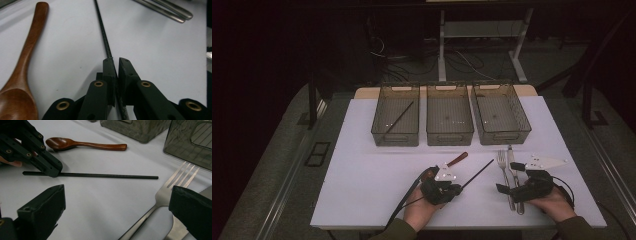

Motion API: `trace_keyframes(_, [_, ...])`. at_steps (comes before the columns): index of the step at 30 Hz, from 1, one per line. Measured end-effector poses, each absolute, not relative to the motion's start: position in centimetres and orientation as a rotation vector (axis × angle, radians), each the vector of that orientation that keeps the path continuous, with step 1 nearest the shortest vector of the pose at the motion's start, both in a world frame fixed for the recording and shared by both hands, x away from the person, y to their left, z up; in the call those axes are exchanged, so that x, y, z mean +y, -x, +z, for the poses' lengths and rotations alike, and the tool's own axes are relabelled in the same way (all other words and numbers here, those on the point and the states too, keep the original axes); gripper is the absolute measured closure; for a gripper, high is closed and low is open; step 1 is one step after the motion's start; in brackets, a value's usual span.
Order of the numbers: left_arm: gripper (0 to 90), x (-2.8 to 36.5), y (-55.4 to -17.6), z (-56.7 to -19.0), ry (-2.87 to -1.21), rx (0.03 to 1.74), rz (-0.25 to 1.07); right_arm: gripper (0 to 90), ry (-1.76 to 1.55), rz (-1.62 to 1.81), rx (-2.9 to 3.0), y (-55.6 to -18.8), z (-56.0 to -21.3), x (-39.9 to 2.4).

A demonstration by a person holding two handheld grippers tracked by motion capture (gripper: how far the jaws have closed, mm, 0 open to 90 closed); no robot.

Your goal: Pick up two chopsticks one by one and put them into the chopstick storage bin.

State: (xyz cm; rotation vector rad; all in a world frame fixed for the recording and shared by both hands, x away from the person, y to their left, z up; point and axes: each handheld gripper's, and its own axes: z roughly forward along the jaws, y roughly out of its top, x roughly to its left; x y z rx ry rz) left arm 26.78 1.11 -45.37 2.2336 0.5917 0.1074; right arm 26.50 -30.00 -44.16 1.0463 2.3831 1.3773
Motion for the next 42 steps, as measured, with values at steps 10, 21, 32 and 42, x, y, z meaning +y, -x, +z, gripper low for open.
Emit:
trace_keyframes(10, [84.0, 1.4, -27.0, -45.3, -2.238, 0.620, 0.122, 0.2, -1.044, 1.379, 2.382, -26.5, -44.1, -30.0])
trace_keyframes(21, [84.6, 2.2, -27.6, -44.4, -2.215, 0.619, 0.097, 0.3, -1.045, 1.385, 2.377, -26.5, -44.1, -30.1])
trace_keyframes(32, [84.6, 4.3, -28.0, -42.4, -2.128, 0.623, 0.075, 0.2, -1.044, 1.384, 2.377, -26.5, -44.1, -30.1])
trace_keyframes(42, [84.7, 6.3, -28.0, -41.2, -2.093, 0.598, 0.073, 0.2, -1.046, 1.384, 2.378, -26.5, -44.1, -30.1])
